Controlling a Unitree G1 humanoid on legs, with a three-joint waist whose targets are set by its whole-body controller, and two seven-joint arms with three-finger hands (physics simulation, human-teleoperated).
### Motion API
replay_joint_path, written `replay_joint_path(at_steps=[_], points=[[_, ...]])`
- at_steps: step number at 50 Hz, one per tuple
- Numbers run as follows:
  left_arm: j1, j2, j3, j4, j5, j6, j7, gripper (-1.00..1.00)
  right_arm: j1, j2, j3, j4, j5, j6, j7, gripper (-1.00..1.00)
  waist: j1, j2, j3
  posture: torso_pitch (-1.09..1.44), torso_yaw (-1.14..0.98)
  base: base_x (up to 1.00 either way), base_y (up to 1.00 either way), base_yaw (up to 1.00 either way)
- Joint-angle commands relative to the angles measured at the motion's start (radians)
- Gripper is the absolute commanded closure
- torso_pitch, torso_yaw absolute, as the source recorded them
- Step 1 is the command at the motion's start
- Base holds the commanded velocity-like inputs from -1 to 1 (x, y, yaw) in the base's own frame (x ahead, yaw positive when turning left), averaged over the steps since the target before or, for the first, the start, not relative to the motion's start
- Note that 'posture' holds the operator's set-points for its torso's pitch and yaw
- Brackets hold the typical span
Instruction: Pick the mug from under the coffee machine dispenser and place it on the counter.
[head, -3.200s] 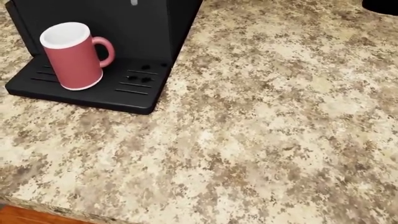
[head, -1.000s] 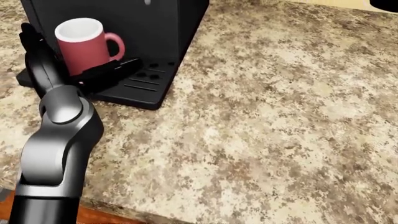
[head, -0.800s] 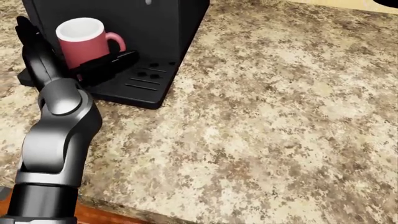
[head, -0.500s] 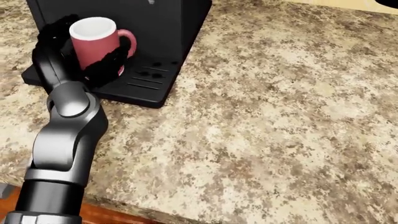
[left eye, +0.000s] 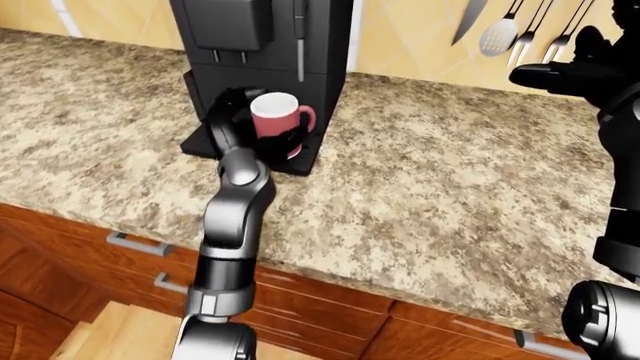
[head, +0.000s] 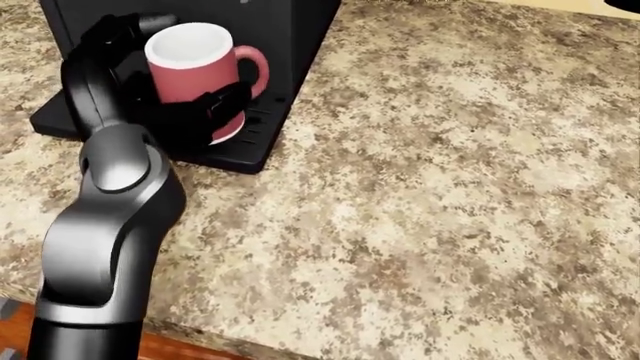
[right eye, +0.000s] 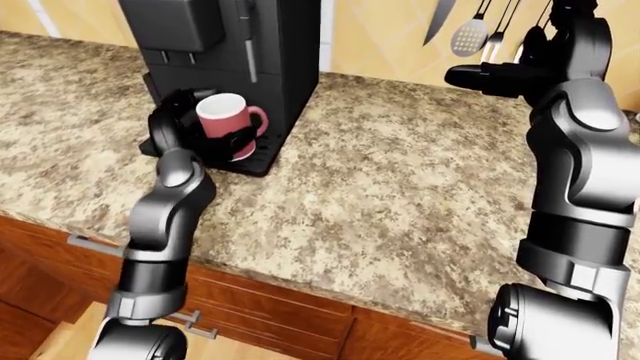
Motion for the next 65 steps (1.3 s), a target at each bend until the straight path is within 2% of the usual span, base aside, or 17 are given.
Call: replay_joint_path(at_steps=[1, 6, 12, 16, 22, 26, 31, 39, 44, 47, 52, 57, 65], points=[[-0.031, -0.001, -0.004, -0.087, -0.002, 0.022, 0.003, 1.00, -0.033, -0.021, -0.014, -0.037, 0.001, -0.026, -0.002, -1.00, 0.000, -0.005, -0.031, 0.00, 0.00, 0.00, 0.00, 0.00], [-0.015, -0.009, -0.014, -0.159, 0.006, 0.069, -0.007, 1.00, -0.047, -0.027, -0.013, -0.026, 0.001, -0.026, 0.000, -1.00, 0.000, -0.003, -0.029, 0.00, 0.00, 0.00, 0.00, 0.00], [0.006, -0.050, -0.053, -0.306, 0.004, 0.164, -0.041, 1.00, -0.039, -0.024, -0.014, -0.031, 0.004, -0.028, -0.002, -1.00, 0.000, -0.005, -0.028, 0.00, 0.00, 0.00, 0.00, 0.00], [0.007, -0.085, -0.049, -0.323, -0.015, 0.172, -0.054, 1.00, -0.038, -0.024, -0.015, -0.029, 0.007, -0.029, 0.000, -1.00, 0.003, -0.010, -0.025, 0.00, 0.00, 0.00, 0.00, 0.00], [0.003, -0.110, -0.080, -0.375, -0.020, 0.221, -0.070, 1.00, -0.037, -0.025, -0.015, -0.025, 0.008, -0.033, 0.001, -1.00, 0.004, -0.013, -0.024, 0.00, 0.00, 0.00, 0.00, 0.00], [0.003, -0.130, -0.114, -0.392, -0.028, 0.224, -0.123, 1.00, -0.039, -0.027, -0.016, -0.020, 0.009, -0.035, 0.001, -1.00, 0.006, -0.017, -0.023, 0.00, 0.00, 0.00, 0.00, 0.00], [0.015, -0.160, -0.126, -0.406, -0.021, 0.230, -0.151, 1.00, -0.040, -0.028, -0.015, -0.023, 0.013, -0.031, 0.000, -1.00, 0.009, -0.022, -0.022, 0.00, 0.00, 0.00, 0.00, 0.00], [0.007, -0.182, -0.157, -0.394, -0.038, 0.209, -0.280, 1.00, -0.046, -0.031, -0.015, -0.021, 0.015, -0.028, -0.001, -1.00, 0.014, -0.030, -0.020, 0.00, 0.00, 0.00, 0.00, 0.00], [0.040, -0.181, -0.195, -0.403, 0.008, 0.218, -0.357, 1.00, -0.043, -0.032, -0.016, -0.025, 0.017, -0.028, -0.001, -1.00, 0.016, -0.035, -0.019, 0.00, 0.00, 0.00, 0.00, 0.00], [0.073, -0.201, -0.177, -0.395, -0.008, 0.192, -0.411, 1.00, -0.043, -0.031, -0.016, -0.025, 0.017, -0.029, -0.001, -1.00, 0.018, -0.037, -0.019, 0.00, 0.00, 0.00, 0.00, 0.00], [0.126, -0.172, -0.178, -0.394, -0.010, 0.173, -0.509, 1.00, -0.039, -0.030, -0.016, -0.027, 0.018, -0.030, -0.002, -1.00, 0.019, -0.038, -0.020, 0.00, 0.00, 0.00, 0.00, 0.00], [0.157, -0.165, -0.197, -0.416, 0.031, 0.155, -0.561, 1.00, -0.039, -0.031, -0.016, -0.026, 0.018, -0.030, -0.002, -1.00, 0.020, -0.039, -0.021, 0.00, 0.00, 0.00, 0.00, 0.00], [0.206, -0.194, -0.217, -0.433, 0.068, 0.128, -0.622, 1.00, -0.044, -0.033, -0.015, -0.019, 0.017, -0.033, -0.001, -1.00, 0.023, -0.042, -0.021, 0.00, 0.00, 0.00, 0.00, 0.00]])
